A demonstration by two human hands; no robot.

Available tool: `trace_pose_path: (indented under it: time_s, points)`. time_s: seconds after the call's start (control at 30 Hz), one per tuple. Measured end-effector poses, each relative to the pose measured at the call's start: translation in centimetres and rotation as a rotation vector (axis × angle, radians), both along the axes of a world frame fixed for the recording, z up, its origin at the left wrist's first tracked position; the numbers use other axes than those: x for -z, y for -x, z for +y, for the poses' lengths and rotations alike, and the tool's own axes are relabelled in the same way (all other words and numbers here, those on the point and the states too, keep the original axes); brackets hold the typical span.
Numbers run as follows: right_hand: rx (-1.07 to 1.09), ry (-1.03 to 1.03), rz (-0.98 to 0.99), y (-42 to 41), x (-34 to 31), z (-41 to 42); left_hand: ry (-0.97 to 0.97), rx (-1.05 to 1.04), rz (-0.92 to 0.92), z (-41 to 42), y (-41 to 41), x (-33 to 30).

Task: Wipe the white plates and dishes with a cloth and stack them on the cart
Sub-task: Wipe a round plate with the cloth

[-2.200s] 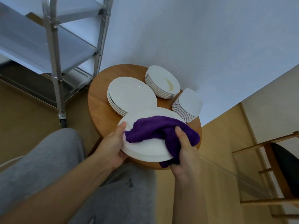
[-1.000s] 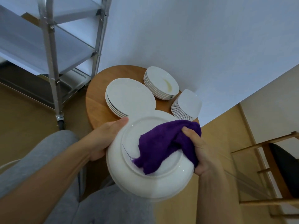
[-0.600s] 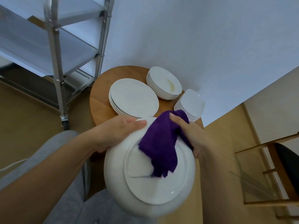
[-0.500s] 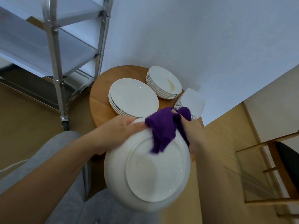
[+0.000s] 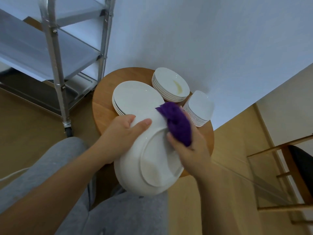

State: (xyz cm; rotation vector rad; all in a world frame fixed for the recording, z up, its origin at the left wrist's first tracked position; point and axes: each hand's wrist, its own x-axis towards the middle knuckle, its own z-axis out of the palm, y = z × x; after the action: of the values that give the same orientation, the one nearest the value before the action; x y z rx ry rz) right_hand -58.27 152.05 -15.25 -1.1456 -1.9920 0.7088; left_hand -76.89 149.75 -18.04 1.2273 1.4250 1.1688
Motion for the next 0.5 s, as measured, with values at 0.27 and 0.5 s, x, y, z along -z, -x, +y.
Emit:
trace_pose_path:
  time_s: [0.27, 0.5]
  points:
    - [0.094, 0.041, -0.315, -2.5, 2.2, 0.0, -0.030, -0.113, 0.086, -0.1, 1.5, 0.8]
    - [0.688, 0.112, 0.496, -2.4, 0.8, -0.7, -0.101, -0.207, 0.055, 0.6, 0.8, -0.3]
